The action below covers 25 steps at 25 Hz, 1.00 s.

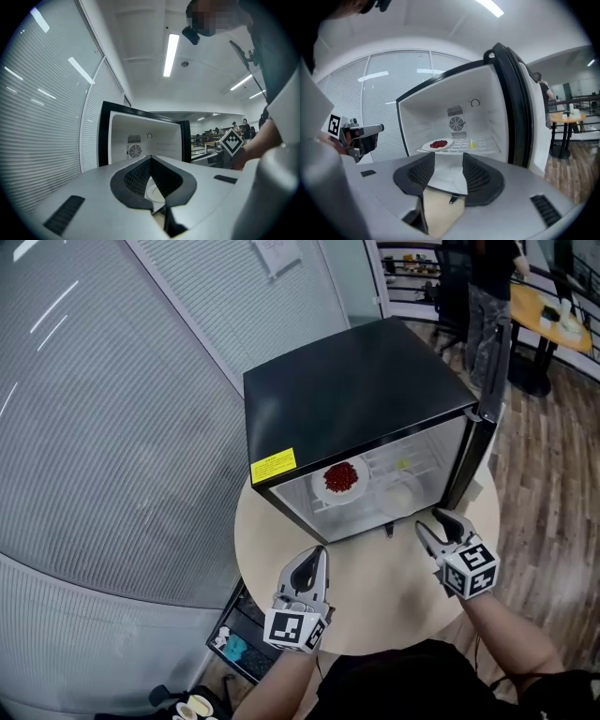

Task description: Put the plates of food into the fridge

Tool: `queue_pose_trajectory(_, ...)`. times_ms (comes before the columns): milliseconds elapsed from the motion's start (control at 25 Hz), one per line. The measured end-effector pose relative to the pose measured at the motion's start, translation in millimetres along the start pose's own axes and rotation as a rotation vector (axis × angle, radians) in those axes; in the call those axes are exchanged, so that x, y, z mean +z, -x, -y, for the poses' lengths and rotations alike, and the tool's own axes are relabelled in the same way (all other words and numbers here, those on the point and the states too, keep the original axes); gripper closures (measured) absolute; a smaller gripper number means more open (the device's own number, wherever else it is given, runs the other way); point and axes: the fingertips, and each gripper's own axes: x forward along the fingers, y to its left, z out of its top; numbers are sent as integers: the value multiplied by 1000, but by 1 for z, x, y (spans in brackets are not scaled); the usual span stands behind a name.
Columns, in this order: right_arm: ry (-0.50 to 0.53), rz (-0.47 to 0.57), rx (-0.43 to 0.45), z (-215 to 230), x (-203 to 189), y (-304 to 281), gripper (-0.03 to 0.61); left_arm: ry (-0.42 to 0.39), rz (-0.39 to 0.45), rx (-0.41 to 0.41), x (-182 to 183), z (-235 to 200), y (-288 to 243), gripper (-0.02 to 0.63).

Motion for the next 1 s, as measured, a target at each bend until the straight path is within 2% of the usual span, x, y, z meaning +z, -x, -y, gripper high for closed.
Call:
queue_pose_trajectory(200, 31, 42, -3, -7, 23, 25, 397, -4, 21, -11, 7, 1, 11, 608)
queue_pose_trajectory(400, 74, 35, -24, -4, 25, 39, 421, 12, 35, -3, 6, 3, 21, 607)
queue_pose_trajectory(600, 52, 65, -29, -4, 33, 48, 496, 29, 36, 5, 10, 7, 30, 607)
queue_pose_trajectory(760, 80, 104, -55, -2, 40, 60, 571, 19, 38, 5, 12, 8, 34, 607)
queue_pose_trajectory(1000, 80, 157, -100, 3, 47, 56, 572, 2, 39, 19, 16, -2, 28, 607)
